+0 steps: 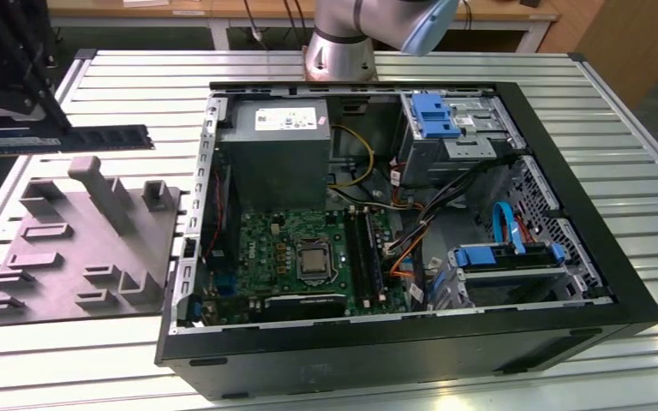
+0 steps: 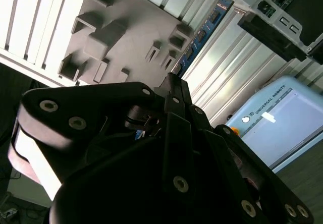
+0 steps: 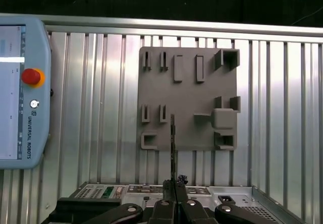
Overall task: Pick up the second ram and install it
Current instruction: 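Pick up the second ram and move it above second insertion slot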
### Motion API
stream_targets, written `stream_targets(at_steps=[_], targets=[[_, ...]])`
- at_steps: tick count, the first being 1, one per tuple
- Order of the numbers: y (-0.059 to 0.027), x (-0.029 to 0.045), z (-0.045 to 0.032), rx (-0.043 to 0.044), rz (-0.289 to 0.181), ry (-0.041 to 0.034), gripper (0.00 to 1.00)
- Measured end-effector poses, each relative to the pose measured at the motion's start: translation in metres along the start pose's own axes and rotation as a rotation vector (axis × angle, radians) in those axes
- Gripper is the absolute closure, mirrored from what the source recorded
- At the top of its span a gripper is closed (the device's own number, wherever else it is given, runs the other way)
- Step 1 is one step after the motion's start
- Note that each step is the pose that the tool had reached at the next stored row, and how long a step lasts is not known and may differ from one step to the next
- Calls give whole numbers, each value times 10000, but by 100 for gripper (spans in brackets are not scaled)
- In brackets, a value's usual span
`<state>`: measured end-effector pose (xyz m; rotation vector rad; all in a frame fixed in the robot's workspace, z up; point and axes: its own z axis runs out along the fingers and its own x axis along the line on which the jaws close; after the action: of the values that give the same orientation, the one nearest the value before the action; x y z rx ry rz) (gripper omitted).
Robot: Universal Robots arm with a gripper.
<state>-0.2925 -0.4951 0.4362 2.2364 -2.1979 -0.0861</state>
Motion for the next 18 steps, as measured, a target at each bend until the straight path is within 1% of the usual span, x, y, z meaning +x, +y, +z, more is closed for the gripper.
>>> stream_targets(at_steps=[4, 12, 18], targets=[[-99, 2, -3, -1, -1, -1, 89], [-269, 5, -7, -6, 1, 0, 89], [-467, 8, -11, -20, 1, -1, 89]])
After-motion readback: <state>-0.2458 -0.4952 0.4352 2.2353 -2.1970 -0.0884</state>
